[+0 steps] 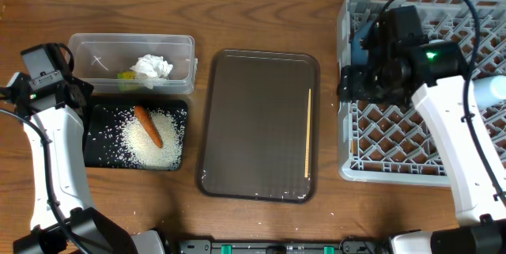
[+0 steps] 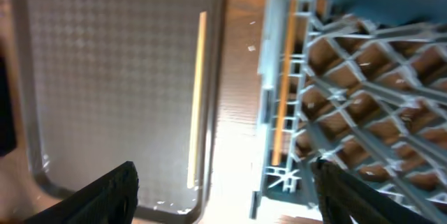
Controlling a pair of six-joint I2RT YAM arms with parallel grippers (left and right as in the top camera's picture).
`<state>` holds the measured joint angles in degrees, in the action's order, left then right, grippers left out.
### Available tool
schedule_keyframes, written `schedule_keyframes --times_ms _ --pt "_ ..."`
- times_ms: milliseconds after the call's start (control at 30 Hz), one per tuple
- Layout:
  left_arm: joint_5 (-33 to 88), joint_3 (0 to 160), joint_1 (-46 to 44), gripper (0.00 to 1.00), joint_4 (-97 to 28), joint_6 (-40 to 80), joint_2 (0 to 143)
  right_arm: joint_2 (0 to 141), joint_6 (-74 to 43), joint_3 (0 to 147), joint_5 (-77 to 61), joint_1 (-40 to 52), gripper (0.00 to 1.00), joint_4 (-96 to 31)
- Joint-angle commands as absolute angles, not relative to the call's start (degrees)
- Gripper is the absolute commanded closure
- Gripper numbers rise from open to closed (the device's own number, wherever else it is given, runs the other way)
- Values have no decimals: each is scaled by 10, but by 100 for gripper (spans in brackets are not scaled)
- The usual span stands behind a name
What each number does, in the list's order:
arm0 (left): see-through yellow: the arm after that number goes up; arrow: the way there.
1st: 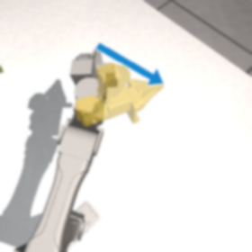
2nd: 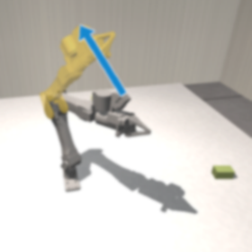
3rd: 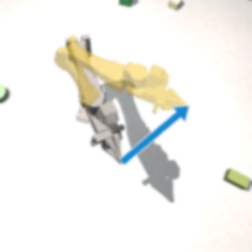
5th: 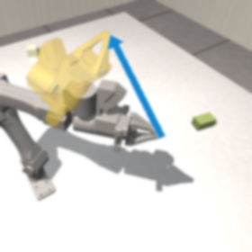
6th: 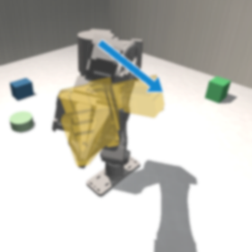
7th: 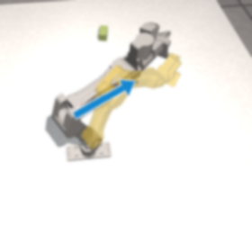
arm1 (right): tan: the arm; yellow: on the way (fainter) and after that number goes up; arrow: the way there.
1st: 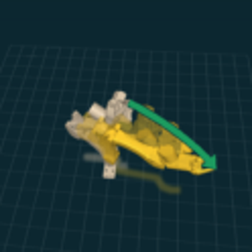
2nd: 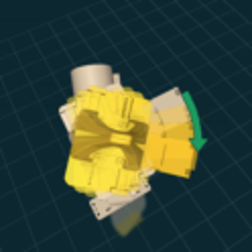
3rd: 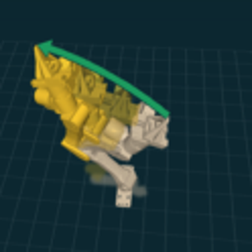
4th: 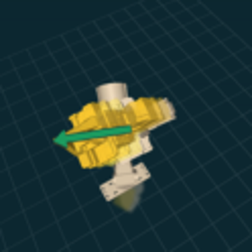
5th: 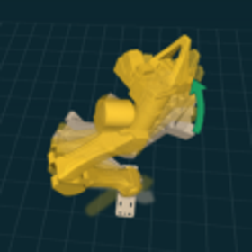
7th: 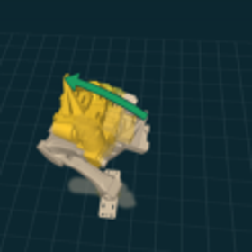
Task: Sort waste into correct bins and load items into the dishwasher rack
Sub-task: 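Return the right gripper to the remaining chopstick and grasp it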
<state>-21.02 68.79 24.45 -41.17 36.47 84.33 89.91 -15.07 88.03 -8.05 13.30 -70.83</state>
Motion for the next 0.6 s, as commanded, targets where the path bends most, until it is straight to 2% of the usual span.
schedule_keyframes --times_ms 0,167,300,567 --pt "-221 688 247 3 -413 374 842 900 -166 885 -105 168 22 -704" --pt "-221 688 247 3 -413 374 842 904 -185 884 -98 217 24 -684" --pt "-221 688 247 3 -413 374 842 927 -246 884 -39 260 28 -676" --pt "-221 688 247 3 -413 374 842 1042 -315 884 -14 317 31 -653"
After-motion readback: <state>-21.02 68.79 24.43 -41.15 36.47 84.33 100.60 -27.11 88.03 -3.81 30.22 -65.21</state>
